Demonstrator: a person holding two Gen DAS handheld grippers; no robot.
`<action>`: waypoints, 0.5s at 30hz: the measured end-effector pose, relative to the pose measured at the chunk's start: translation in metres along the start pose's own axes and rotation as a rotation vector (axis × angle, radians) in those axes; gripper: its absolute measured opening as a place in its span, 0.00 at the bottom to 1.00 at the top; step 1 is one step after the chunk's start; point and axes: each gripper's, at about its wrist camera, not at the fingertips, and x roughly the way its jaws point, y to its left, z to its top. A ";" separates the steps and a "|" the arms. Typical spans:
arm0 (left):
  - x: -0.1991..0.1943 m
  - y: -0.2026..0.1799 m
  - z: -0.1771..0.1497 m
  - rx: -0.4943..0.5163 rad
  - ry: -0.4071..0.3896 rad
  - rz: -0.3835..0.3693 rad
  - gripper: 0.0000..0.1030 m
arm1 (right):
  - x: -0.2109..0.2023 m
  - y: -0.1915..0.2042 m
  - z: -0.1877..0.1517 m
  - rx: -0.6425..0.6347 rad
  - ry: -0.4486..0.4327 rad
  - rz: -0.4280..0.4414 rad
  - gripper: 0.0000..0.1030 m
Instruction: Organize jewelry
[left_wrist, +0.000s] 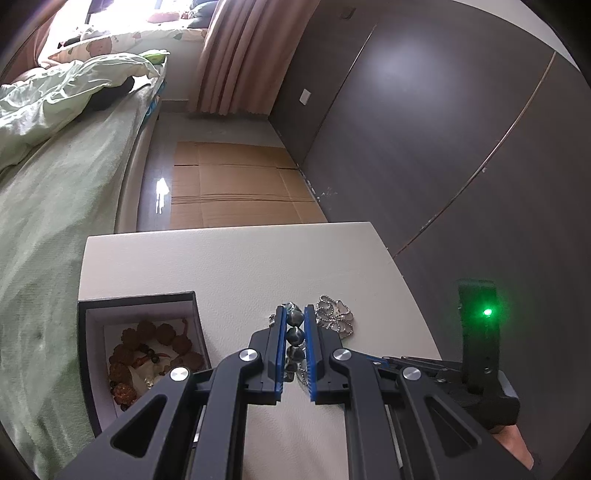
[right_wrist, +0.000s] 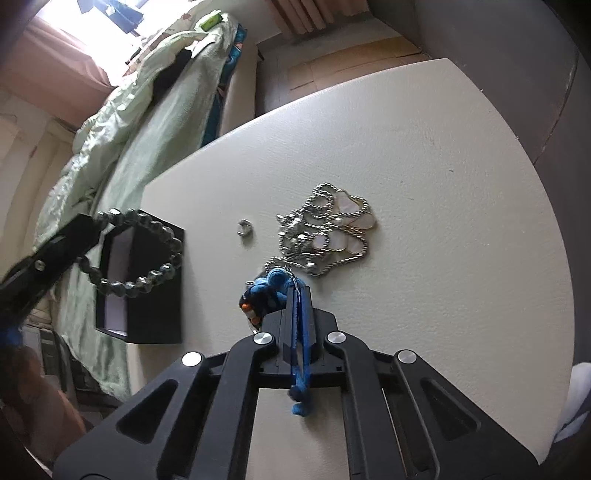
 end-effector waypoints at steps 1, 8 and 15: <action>-0.001 0.001 0.000 -0.001 -0.002 0.000 0.07 | -0.004 0.003 0.000 -0.006 -0.012 0.015 0.03; -0.014 0.003 -0.001 -0.011 -0.023 0.003 0.07 | -0.026 0.022 -0.004 -0.033 -0.079 0.059 0.03; -0.032 0.008 -0.004 -0.016 -0.049 0.017 0.07 | -0.050 0.041 -0.008 -0.065 -0.164 0.138 0.03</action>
